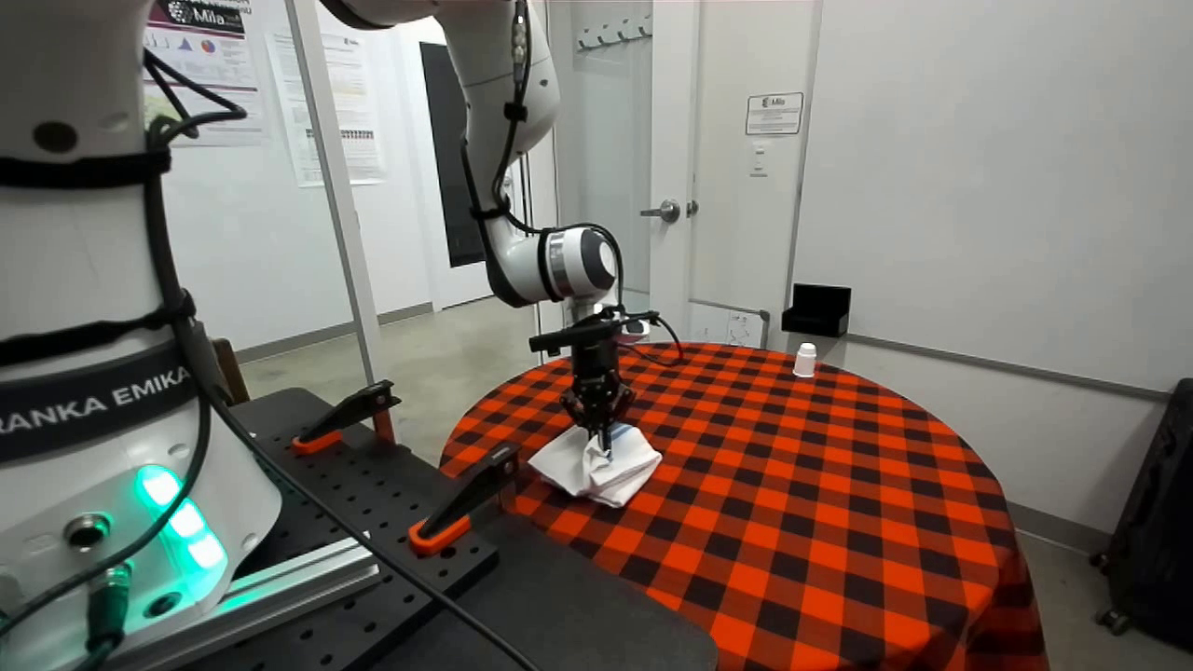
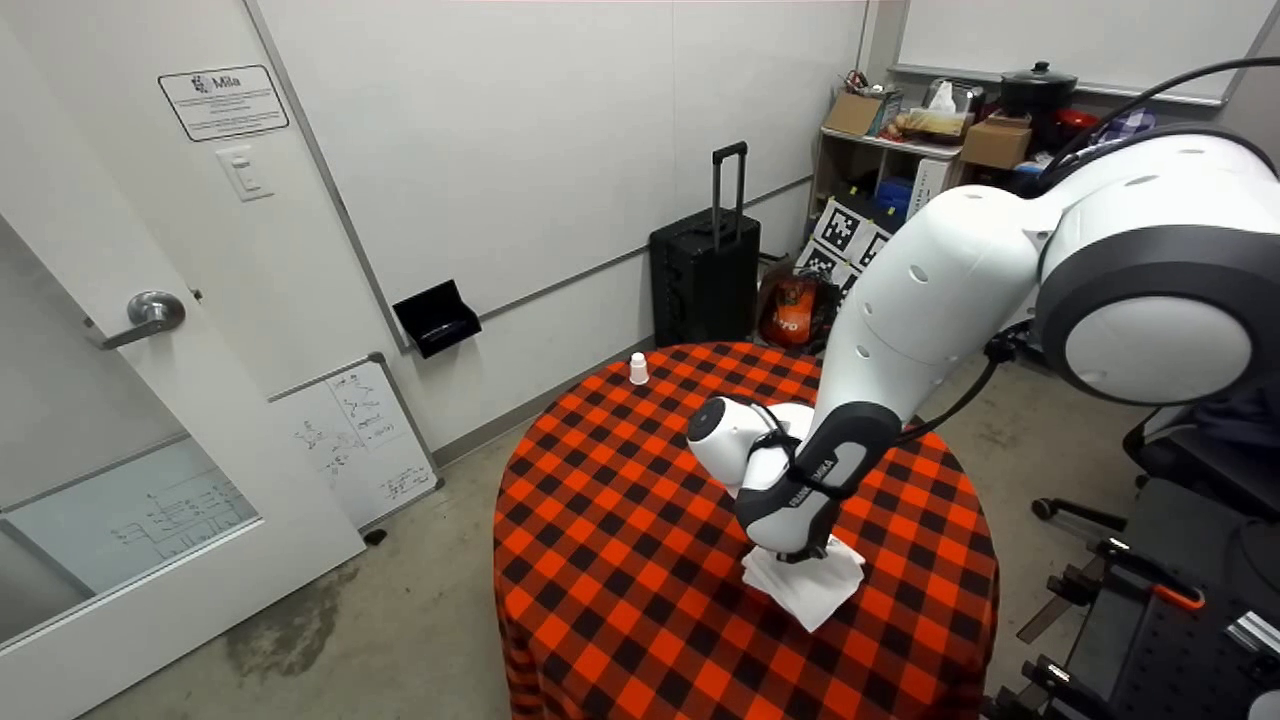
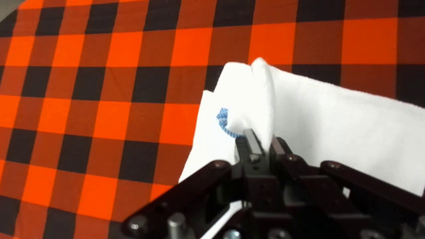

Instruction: Fold the towel on the table

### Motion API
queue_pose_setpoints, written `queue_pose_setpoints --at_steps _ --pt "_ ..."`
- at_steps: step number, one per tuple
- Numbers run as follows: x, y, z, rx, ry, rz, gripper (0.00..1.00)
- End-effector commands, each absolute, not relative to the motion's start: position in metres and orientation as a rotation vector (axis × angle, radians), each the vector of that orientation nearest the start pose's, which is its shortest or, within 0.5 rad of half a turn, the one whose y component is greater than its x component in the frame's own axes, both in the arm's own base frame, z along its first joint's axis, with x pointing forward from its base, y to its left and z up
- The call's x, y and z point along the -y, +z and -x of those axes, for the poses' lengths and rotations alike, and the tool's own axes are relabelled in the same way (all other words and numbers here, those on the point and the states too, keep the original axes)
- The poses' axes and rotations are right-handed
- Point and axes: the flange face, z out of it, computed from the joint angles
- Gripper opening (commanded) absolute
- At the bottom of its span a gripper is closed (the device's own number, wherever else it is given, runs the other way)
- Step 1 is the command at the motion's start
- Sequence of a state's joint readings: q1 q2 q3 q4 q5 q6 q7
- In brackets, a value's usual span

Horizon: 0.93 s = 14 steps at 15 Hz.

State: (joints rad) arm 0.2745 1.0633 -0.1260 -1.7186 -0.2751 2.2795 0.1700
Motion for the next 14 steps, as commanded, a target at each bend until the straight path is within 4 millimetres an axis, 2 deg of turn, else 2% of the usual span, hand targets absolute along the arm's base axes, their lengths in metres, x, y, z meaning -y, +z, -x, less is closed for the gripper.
queue_pose_setpoints --at_steps 1,2,3,12,14 --pt "-0.087 -0.049 -0.543 0.552 0.867 3.359 0.02" --pt "-0.091 -0.050 -0.542 0.568 0.880 3.353 0.32" --pt "-0.095 -0.051 -0.542 0.574 0.882 3.352 0.33" --pt "-0.111 -0.030 -0.557 0.479 0.784 3.299 0.98" --pt "-0.110 -0.014 -0.565 0.412 0.772 3.227 1.00"
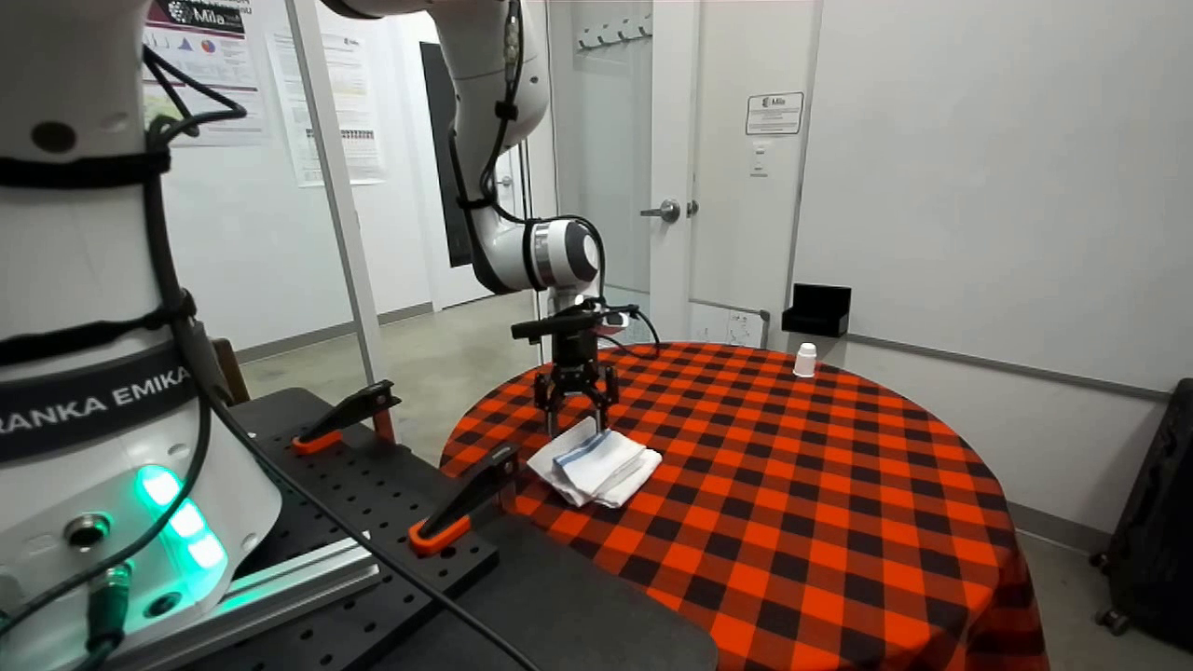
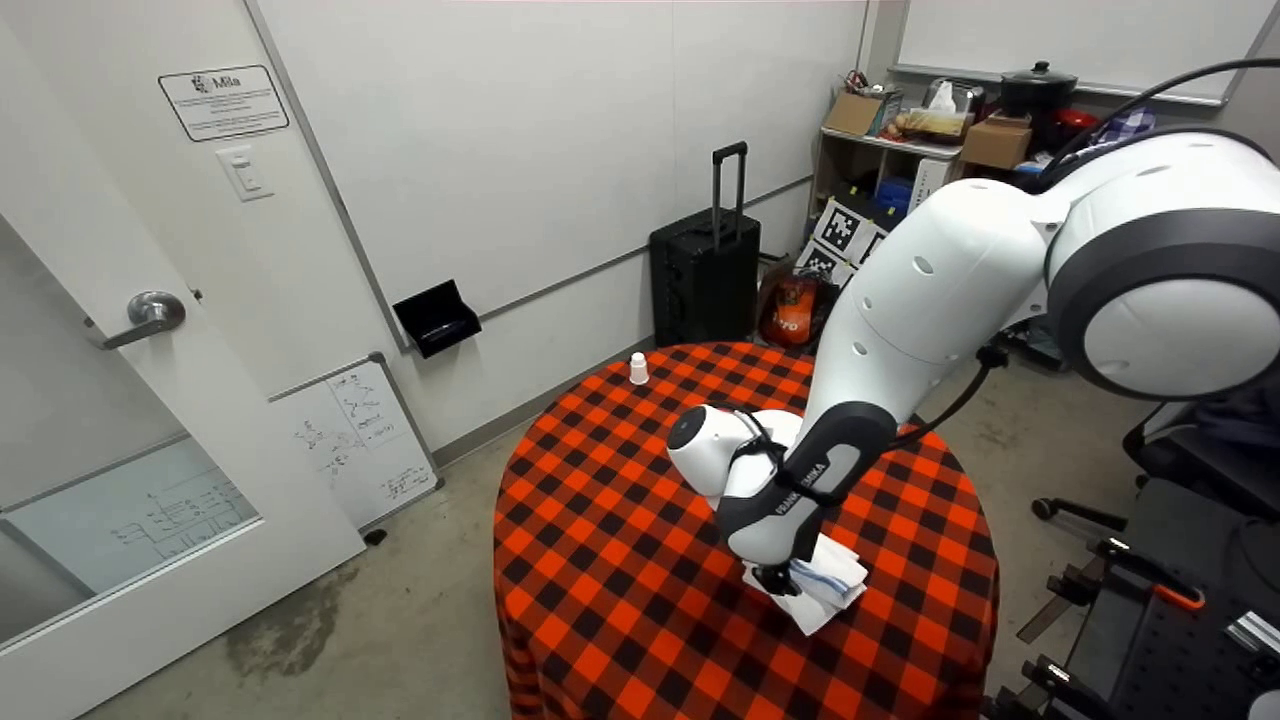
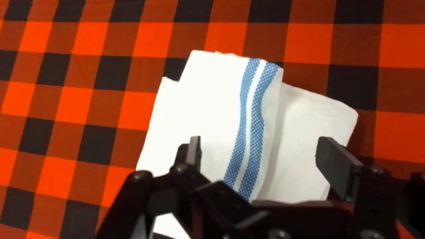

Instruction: Fold the towel on the table

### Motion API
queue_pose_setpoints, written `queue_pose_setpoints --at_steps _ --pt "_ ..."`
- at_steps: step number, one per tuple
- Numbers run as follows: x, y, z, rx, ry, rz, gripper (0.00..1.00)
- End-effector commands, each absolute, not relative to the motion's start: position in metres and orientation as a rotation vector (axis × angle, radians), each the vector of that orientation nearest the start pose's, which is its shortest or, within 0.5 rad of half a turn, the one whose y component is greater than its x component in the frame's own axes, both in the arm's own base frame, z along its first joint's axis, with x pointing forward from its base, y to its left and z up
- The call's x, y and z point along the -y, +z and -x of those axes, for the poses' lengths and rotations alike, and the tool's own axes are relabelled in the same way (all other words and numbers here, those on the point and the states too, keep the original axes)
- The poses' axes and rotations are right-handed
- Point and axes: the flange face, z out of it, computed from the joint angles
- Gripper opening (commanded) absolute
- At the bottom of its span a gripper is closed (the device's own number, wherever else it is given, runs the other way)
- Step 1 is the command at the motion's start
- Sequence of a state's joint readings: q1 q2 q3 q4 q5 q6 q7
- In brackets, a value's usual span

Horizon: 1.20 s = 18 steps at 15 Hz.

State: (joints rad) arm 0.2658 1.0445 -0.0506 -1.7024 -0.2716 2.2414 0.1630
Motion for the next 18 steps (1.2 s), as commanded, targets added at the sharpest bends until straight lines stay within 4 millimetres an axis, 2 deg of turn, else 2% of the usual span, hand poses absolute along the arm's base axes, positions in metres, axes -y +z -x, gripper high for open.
queue_pose_setpoints --at_steps 1,5,8,10,13,16,18 --pt "-0.110 -0.006 -0.568 0.370 0.756 3.190 1.00" --pt "-0.098 0.042 -0.584 0.159 0.658 3.032 1.00" --pt "-0.082 0.079 -0.583 0.032 0.595 2.939 1.00" --pt "-0.086 0.098 -0.572 0.033 0.609 2.865 1.00" --pt "-0.109 0.123 -0.539 0.099 0.676 2.818 1.00" --pt "-0.131 0.148 -0.507 0.148 0.713 2.883 1.00" --pt "-0.141 0.165 -0.491 0.132 0.661 2.964 1.00"
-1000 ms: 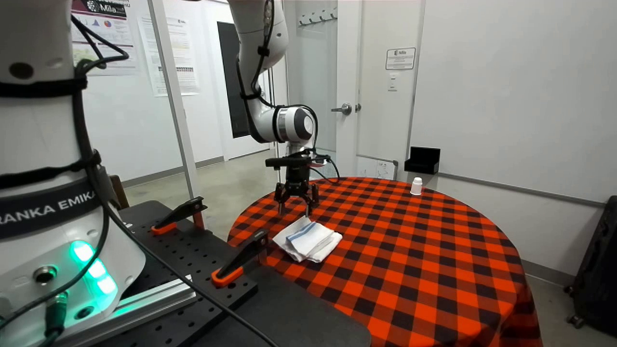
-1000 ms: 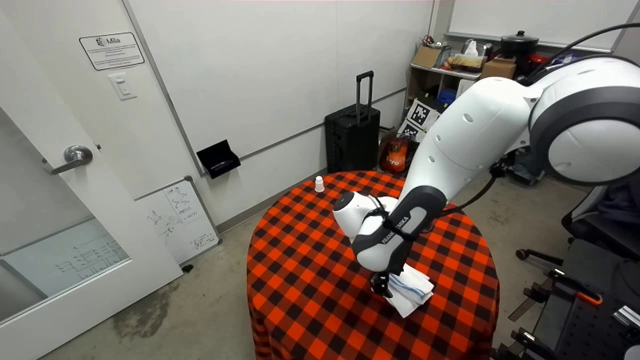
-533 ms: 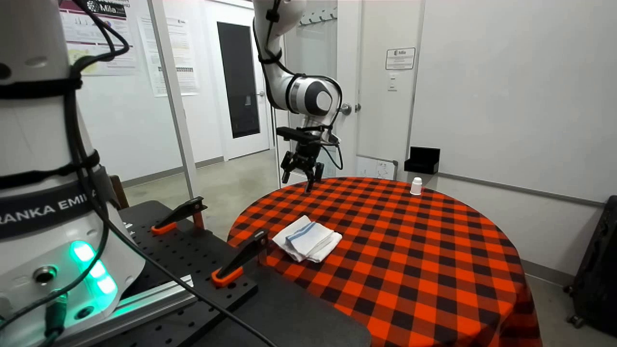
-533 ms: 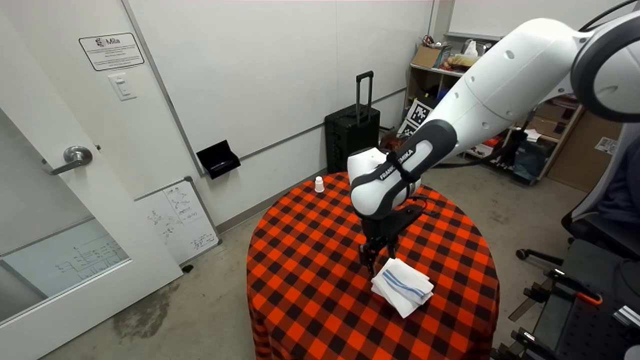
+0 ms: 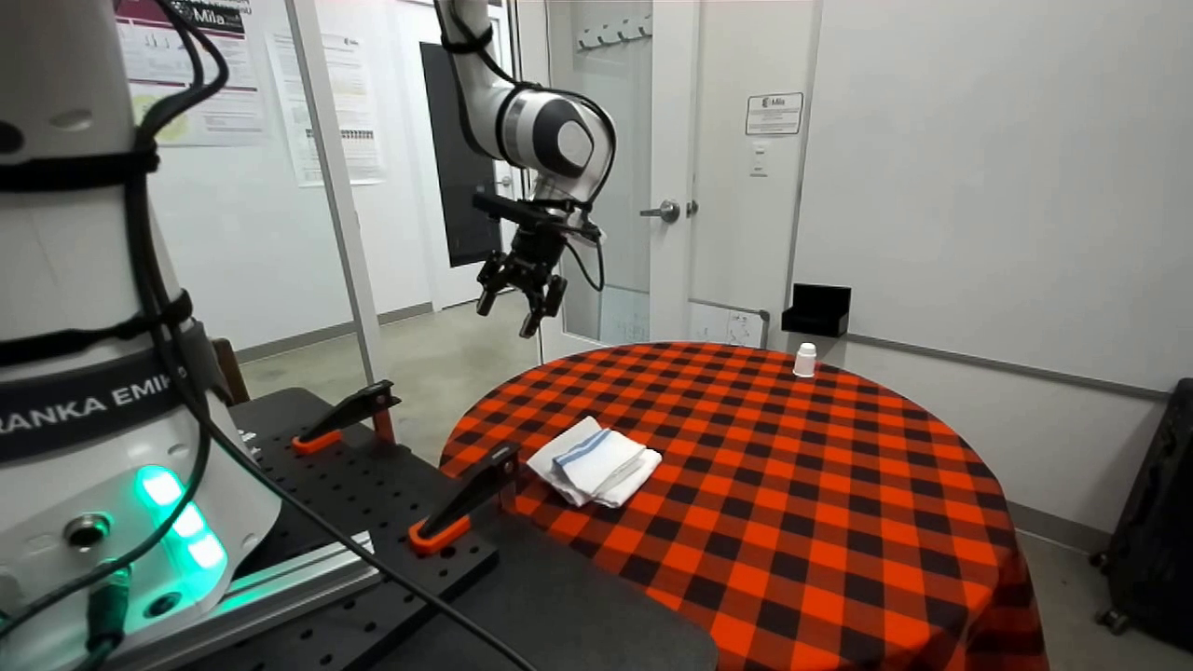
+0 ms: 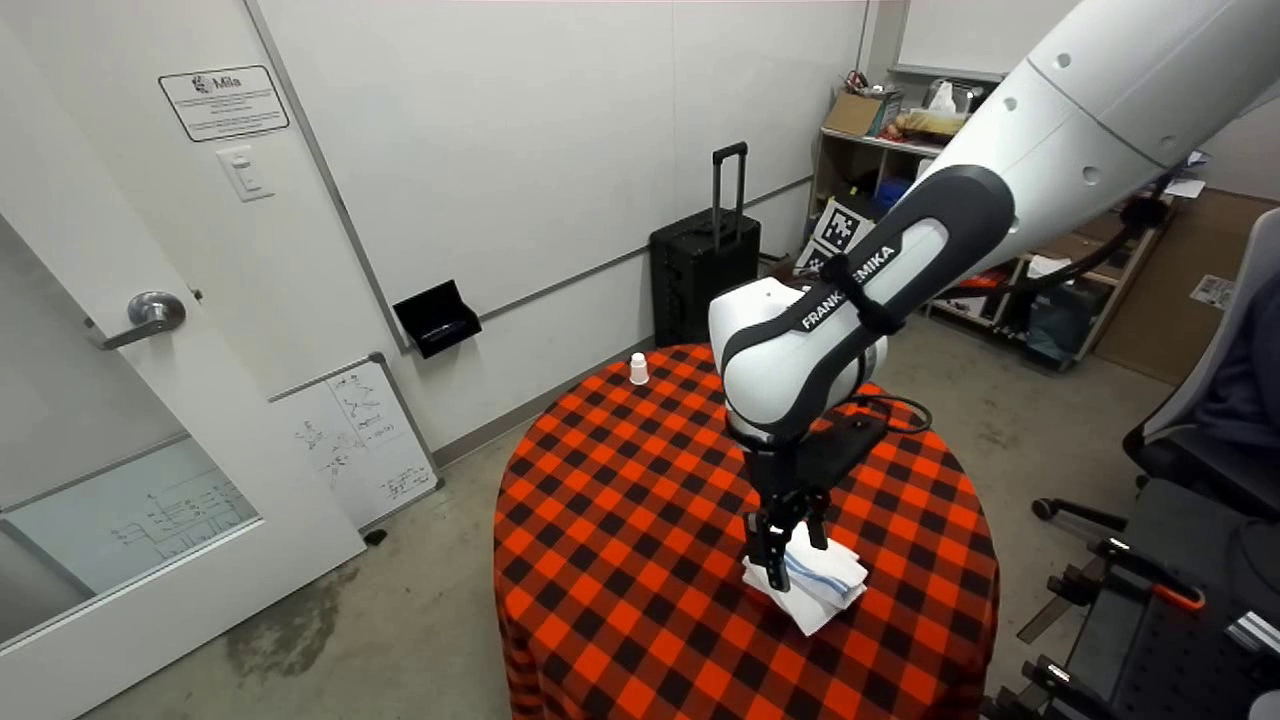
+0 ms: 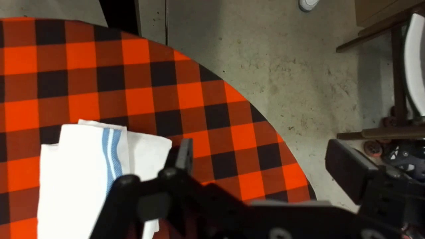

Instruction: Fold the towel on the table

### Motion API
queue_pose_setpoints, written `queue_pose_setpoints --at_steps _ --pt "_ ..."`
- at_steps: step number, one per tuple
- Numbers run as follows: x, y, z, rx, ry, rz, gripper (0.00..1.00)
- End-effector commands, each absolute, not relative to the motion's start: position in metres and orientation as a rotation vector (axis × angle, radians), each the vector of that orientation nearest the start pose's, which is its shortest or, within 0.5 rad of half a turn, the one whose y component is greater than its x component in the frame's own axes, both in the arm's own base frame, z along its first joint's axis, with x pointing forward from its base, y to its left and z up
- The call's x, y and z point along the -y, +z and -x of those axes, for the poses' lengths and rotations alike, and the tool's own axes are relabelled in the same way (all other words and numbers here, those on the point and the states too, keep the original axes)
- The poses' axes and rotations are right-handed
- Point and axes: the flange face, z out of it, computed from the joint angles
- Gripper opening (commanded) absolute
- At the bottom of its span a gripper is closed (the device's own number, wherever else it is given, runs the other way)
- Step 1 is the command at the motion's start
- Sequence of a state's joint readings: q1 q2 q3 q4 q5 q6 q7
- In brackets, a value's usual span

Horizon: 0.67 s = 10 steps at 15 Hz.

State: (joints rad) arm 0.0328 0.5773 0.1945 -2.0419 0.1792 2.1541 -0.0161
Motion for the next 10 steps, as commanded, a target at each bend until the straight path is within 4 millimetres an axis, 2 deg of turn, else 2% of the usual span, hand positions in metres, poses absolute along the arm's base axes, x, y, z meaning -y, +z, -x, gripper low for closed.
queue_pose_setpoints --at_steps 1,5,10 --pt "-0.144 0.173 -0.486 0.095 0.604 2.991 1.00" --pt "-0.146 0.204 -0.467 -0.058 0.337 3.039 1.00" --pt "-0.127 0.231 -0.440 -0.119 0.195 3.101 1.00"
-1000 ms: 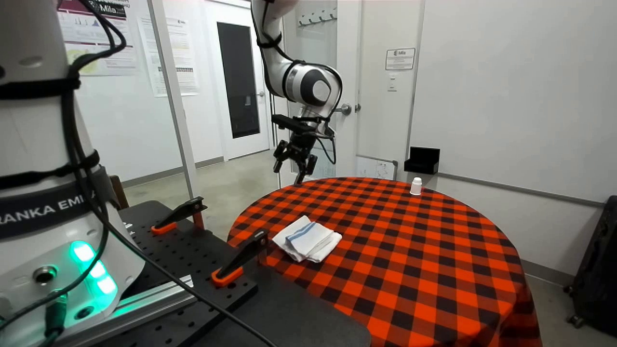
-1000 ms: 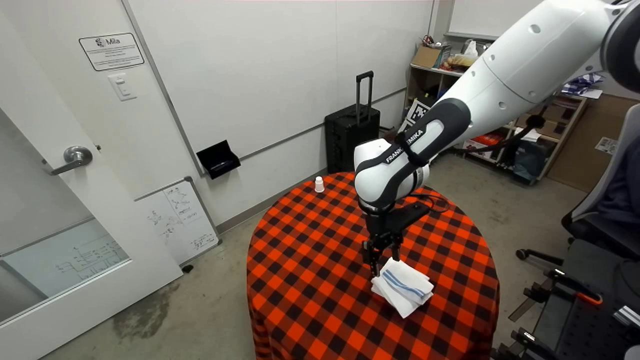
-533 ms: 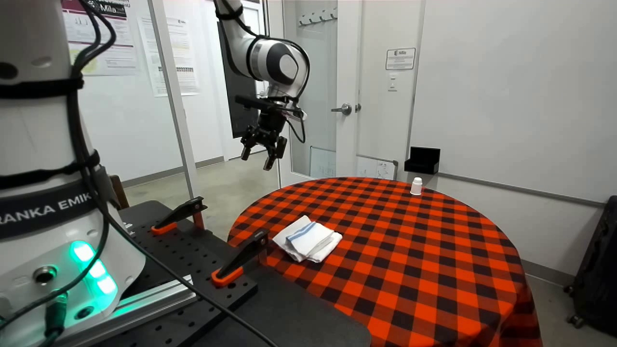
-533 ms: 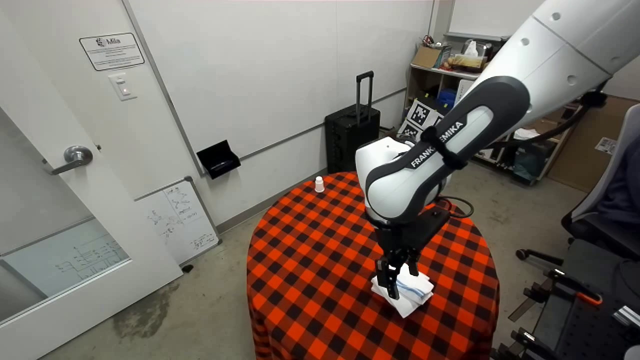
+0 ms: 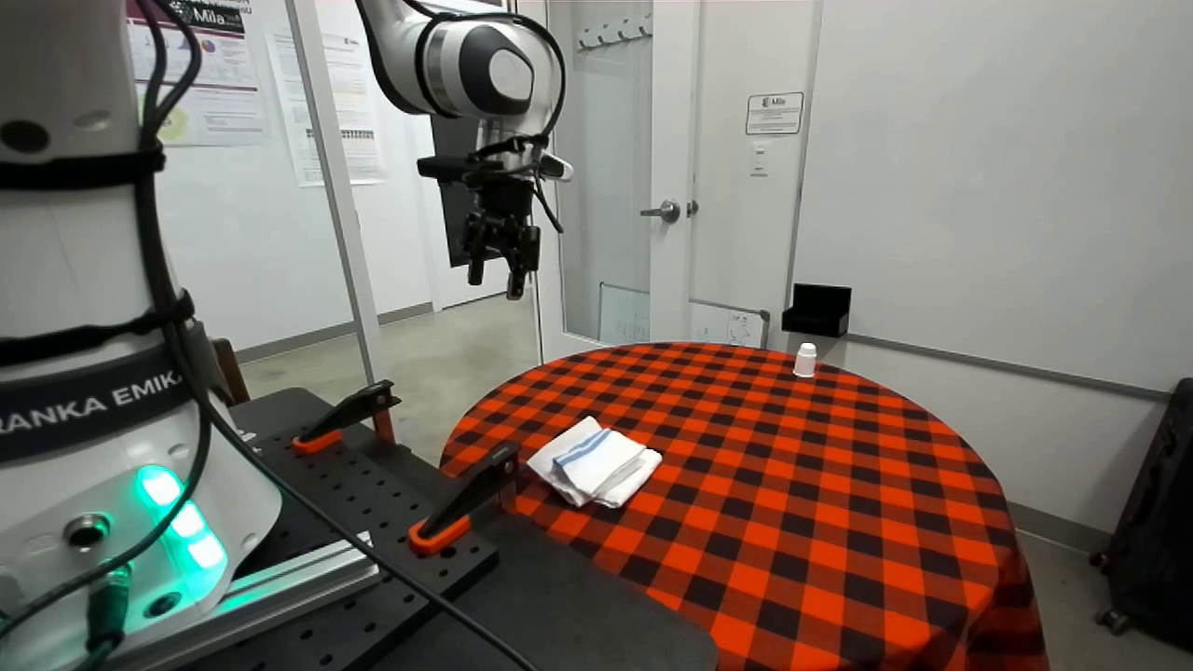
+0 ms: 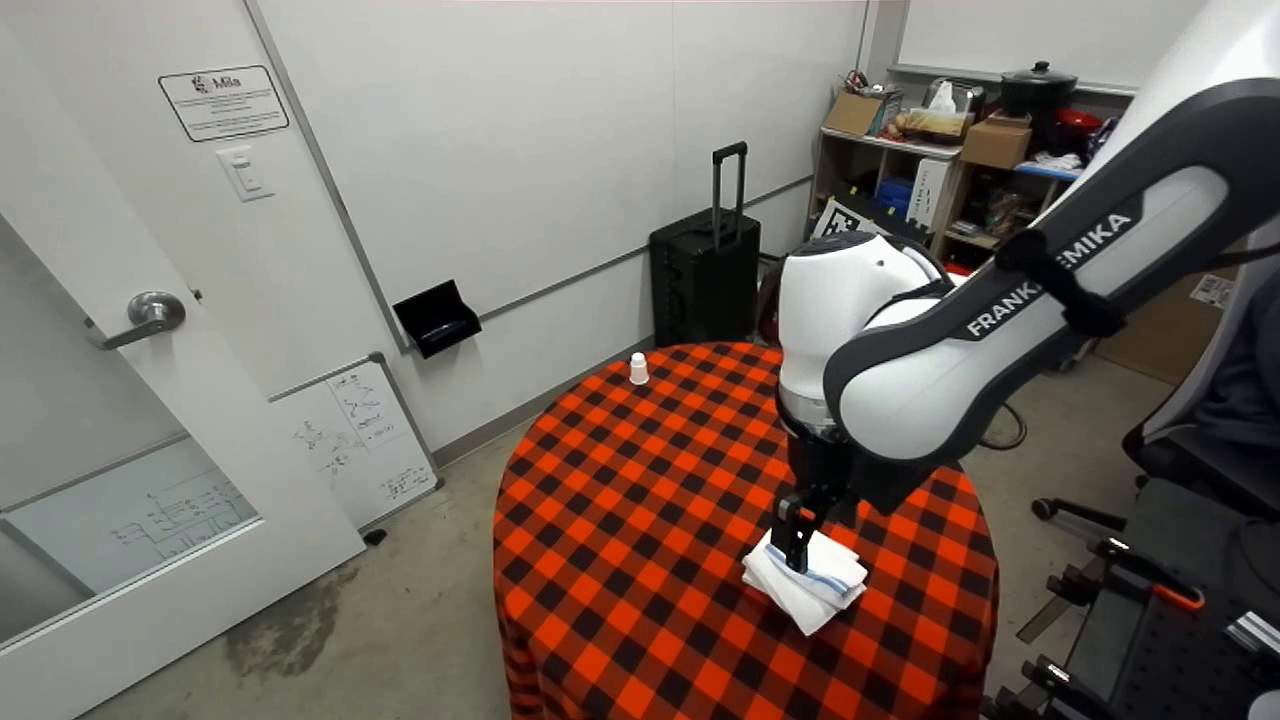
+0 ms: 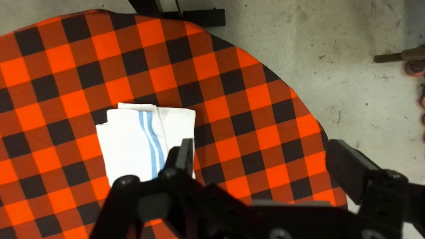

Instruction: Fold the towel on the table

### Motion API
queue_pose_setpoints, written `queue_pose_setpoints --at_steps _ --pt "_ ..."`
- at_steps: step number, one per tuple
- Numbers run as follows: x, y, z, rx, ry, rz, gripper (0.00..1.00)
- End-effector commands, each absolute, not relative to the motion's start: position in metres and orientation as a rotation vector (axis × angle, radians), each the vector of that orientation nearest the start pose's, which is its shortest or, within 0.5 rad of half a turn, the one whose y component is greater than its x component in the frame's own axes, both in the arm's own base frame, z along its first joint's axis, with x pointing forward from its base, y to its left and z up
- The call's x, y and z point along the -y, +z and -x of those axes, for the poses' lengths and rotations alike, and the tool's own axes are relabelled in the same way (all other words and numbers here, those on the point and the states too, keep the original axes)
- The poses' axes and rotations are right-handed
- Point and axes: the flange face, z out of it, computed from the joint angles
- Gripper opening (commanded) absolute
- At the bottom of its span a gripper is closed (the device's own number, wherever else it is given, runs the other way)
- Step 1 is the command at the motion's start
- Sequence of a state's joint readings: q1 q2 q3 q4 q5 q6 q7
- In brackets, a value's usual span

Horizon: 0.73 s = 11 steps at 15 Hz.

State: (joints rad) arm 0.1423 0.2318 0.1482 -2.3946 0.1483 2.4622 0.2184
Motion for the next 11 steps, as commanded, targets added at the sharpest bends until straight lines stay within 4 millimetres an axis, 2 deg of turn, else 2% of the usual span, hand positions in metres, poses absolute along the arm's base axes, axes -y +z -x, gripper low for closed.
queue_pose_setpoints --at_steps 1,2,5,11 --pt "-0.121 0.237 -0.436 -0.132 0.172 3.104 1.00" --pt "-0.130 0.221 -0.452 -0.101 0.248 3.082 1.00" --pt "-0.122 0.233 -0.442 -0.116 0.214 3.093 1.00" --pt "-0.121 0.234 -0.439 -0.117 0.210 3.094 1.00"
